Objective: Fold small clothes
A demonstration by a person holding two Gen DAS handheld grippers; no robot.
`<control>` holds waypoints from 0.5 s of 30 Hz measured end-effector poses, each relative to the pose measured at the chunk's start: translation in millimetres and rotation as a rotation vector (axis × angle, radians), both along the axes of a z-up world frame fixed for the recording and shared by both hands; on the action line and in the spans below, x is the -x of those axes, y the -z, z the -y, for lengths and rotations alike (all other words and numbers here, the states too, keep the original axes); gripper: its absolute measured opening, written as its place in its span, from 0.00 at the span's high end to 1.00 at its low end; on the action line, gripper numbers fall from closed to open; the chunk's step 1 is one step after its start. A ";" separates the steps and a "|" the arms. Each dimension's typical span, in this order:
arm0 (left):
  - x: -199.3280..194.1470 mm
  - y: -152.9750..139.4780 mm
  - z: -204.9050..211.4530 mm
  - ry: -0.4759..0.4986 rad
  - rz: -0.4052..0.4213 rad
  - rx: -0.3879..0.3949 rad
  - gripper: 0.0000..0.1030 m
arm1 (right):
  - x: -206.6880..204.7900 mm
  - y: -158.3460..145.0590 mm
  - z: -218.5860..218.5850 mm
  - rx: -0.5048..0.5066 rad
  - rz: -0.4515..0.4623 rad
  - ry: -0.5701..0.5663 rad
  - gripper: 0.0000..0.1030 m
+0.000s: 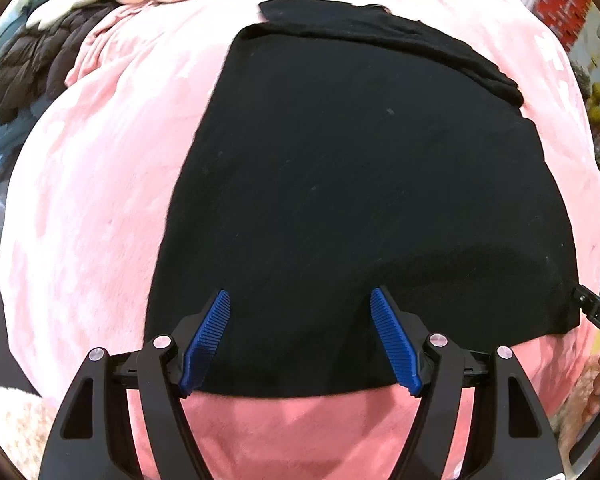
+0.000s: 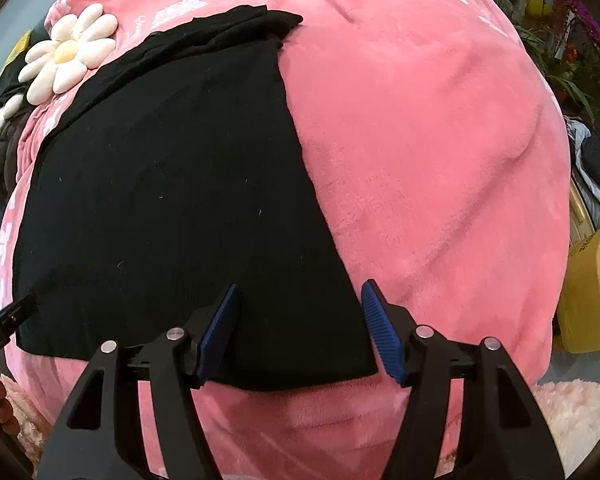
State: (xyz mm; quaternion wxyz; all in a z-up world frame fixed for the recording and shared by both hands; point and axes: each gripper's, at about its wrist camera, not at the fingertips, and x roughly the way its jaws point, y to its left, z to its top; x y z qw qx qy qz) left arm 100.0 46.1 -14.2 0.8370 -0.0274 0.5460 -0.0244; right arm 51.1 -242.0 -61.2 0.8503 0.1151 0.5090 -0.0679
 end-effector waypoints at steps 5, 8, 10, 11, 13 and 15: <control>10.8 6.1 -30.1 -0.093 0.002 0.090 0.31 | 4.4 -1.9 1.7 -0.009 0.017 0.013 0.36; 13.2 10.3 -46.5 -0.141 0.000 0.105 0.31 | 3.2 -2.8 5.2 -0.030 0.027 0.023 0.36; 12.3 12.2 -53.5 -0.163 0.001 0.124 0.31 | 2.3 -4.3 9.2 -0.041 0.038 0.043 0.36; 11.4 13.4 -55.7 -0.172 0.000 0.138 0.30 | 2.4 -4.8 11.3 -0.048 0.043 0.051 0.36; 10.2 15.5 -58.4 -0.191 0.005 0.167 0.28 | 1.7 -0.3 16.3 -0.068 0.016 0.066 0.34; 10.7 12.6 -63.0 -0.217 0.020 0.197 0.27 | 0.6 8.9 18.9 -0.109 -0.038 0.070 0.34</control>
